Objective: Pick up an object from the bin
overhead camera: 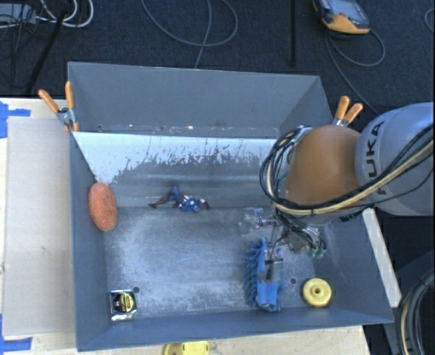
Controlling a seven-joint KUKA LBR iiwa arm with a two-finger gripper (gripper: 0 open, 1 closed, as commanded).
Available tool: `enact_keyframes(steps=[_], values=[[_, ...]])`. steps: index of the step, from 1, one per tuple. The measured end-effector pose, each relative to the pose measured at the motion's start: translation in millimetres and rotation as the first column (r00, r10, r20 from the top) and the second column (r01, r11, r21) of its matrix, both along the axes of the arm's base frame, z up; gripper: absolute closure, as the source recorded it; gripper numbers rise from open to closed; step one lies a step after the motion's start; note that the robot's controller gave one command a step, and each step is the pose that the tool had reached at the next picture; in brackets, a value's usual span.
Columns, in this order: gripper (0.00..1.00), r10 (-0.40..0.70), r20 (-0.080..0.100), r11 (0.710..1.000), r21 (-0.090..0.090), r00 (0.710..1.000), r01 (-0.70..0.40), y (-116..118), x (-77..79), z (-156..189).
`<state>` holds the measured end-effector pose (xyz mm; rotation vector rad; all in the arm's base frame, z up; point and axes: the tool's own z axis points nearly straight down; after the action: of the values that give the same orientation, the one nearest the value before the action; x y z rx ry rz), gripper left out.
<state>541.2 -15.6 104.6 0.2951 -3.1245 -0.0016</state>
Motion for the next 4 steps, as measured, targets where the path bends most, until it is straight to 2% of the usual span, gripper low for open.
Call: enact_keyframes(steps=[1, 2, 3, 4], values=[[0.0, -0.123, 0.001, 0.992, -0.001, 0.992, 0.123, -13, -0.4, -18], [1.0, -0.008, -0.001, 1.0, 0.0, 1.0, 0.008, -6, 6.9, -34], [1.0, -0.009, -0.001, 1.0, 0.0, 1.0, 0.009, -6, 7.0, -34], [1.0, -0.006, 0.001, 1.0, 0.0, 1.0, 0.006, 6, -3.0, -12]])
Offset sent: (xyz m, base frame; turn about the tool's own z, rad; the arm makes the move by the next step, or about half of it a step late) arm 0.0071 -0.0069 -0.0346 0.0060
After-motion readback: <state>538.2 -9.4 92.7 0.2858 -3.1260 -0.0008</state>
